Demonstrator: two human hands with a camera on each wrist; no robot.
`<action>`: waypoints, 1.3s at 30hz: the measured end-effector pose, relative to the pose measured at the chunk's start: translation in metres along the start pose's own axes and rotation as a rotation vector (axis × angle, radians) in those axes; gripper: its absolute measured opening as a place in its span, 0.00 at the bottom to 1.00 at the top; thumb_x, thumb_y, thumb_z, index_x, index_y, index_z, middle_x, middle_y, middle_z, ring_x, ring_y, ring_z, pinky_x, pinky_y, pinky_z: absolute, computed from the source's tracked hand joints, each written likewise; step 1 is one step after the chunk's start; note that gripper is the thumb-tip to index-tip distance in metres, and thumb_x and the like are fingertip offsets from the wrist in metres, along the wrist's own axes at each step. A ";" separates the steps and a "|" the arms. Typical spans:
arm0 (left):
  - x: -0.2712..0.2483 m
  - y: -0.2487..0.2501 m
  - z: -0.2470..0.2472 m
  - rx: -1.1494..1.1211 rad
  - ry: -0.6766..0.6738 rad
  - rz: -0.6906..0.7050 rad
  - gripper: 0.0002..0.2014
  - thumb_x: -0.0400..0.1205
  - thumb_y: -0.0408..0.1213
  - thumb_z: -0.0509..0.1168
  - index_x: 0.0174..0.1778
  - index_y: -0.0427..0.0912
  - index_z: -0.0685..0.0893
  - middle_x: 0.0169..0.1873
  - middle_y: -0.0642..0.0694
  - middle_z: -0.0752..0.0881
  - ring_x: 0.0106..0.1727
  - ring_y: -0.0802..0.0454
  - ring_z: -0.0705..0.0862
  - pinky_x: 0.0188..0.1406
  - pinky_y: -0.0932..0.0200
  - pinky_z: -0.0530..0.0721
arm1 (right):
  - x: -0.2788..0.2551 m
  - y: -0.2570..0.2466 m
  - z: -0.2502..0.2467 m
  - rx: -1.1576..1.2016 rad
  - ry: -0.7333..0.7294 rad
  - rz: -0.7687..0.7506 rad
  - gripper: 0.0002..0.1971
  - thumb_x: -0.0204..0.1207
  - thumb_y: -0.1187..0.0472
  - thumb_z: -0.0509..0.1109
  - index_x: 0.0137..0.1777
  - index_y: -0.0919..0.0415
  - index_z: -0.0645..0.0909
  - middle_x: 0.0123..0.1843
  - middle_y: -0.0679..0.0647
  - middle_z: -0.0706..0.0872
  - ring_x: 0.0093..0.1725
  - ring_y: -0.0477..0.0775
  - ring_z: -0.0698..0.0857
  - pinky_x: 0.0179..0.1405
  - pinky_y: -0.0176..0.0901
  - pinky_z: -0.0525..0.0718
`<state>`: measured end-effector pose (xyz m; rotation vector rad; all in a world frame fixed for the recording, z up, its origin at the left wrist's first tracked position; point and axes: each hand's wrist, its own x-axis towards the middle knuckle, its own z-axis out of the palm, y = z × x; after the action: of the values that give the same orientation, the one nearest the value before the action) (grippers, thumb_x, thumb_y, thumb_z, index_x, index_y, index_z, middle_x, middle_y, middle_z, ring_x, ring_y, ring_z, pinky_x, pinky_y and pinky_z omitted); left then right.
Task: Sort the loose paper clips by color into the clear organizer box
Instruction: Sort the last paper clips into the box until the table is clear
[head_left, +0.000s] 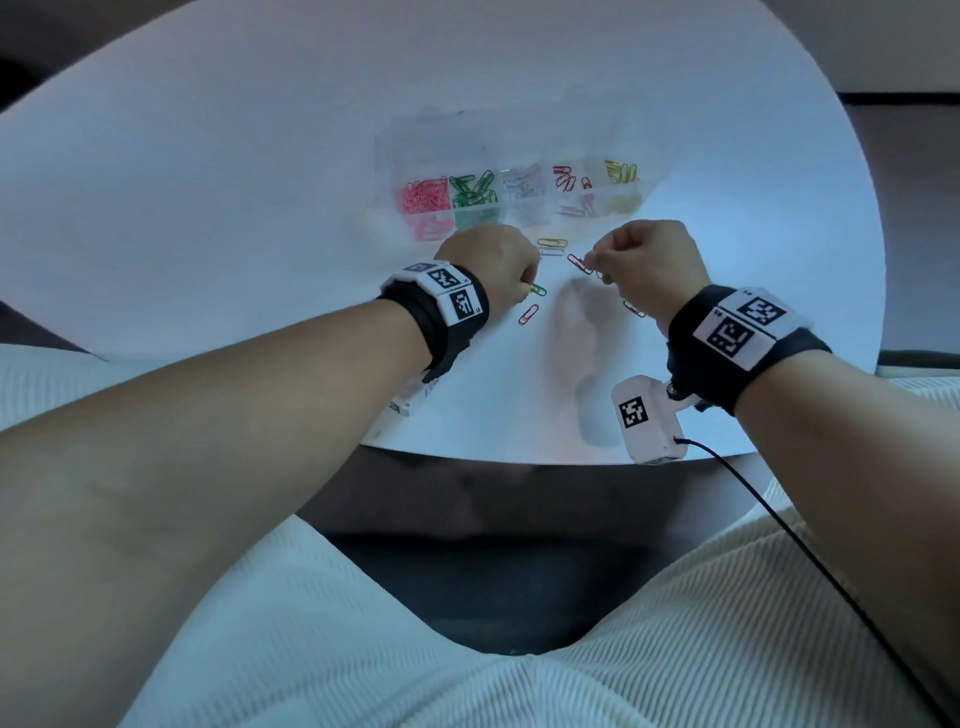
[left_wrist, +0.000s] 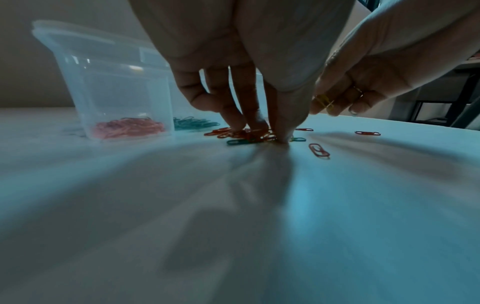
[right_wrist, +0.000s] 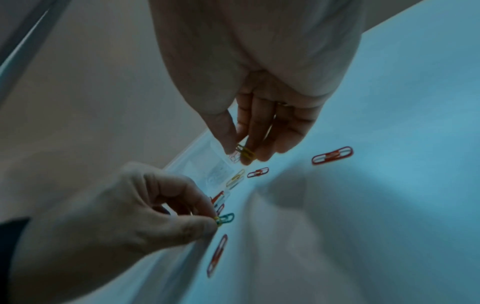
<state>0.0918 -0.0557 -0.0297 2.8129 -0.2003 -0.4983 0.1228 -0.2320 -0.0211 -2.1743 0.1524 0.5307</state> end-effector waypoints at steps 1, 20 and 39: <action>0.000 -0.001 0.000 -0.013 -0.003 -0.003 0.08 0.80 0.39 0.63 0.49 0.49 0.86 0.50 0.49 0.83 0.55 0.46 0.80 0.43 0.57 0.72 | 0.000 -0.002 0.000 0.058 -0.006 0.004 0.06 0.71 0.63 0.75 0.35 0.56 0.82 0.34 0.50 0.87 0.30 0.46 0.82 0.31 0.38 0.79; -0.028 -0.037 -0.006 -1.050 0.339 -0.499 0.16 0.71 0.29 0.59 0.17 0.45 0.74 0.19 0.44 0.70 0.24 0.51 0.65 0.30 0.58 0.66 | 0.017 -0.014 0.033 -0.440 0.057 -0.172 0.14 0.78 0.56 0.64 0.47 0.63 0.90 0.44 0.63 0.89 0.46 0.64 0.86 0.45 0.45 0.83; -0.031 -0.024 0.009 -0.989 0.171 -0.417 0.18 0.81 0.25 0.47 0.37 0.49 0.78 0.24 0.48 0.70 0.22 0.52 0.63 0.22 0.62 0.62 | 0.022 0.003 0.019 -0.677 -0.036 -0.364 0.19 0.77 0.68 0.65 0.63 0.52 0.87 0.61 0.58 0.84 0.58 0.64 0.83 0.53 0.50 0.84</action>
<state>0.0615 -0.0290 -0.0354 1.8841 0.5354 -0.3037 0.1360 -0.2170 -0.0431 -2.7528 -0.5062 0.4473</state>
